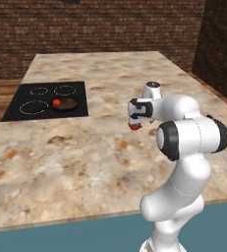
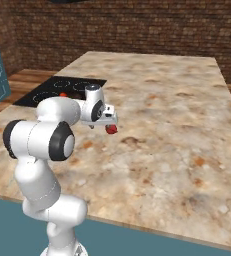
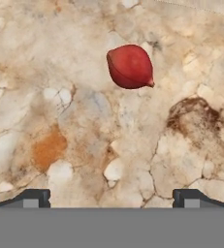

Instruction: Place the pan on the rear right burner on the stove. Then place the tomato and the onion in the pan and turn on the rear right burner.

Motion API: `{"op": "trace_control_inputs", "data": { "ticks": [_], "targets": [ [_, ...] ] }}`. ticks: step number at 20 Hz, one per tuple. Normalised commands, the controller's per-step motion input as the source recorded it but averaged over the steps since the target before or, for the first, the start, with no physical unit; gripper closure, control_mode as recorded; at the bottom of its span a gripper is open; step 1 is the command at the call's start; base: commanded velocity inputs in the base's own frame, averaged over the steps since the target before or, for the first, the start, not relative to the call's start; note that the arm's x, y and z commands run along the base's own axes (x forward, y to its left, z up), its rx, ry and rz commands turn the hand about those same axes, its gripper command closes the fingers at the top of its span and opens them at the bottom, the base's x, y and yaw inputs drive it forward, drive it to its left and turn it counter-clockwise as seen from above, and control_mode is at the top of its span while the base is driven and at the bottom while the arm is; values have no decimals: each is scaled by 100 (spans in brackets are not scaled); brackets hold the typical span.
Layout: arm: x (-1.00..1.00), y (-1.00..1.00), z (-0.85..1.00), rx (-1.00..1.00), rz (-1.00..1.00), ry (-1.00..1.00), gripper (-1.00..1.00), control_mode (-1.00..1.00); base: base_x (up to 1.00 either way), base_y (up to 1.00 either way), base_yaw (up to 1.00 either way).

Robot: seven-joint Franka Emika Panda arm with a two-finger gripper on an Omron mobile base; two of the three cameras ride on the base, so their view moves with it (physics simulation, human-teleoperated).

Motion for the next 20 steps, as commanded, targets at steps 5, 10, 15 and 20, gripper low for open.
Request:
{"op": "trace_control_inputs", "data": {
  "ticks": [5,10,15,20],
  "targets": [
    [17,0,-20,0,1,0,-100,-100,0,0,0],
    [24,0,-19,-2,3,0,-100,-100,0,0,0],
    [30,0,-17,-1,8,0,-100,-100,0,0,0],
    [30,0,-10,-2,6,0,-100,-100,0,0,0]
  ]
}}
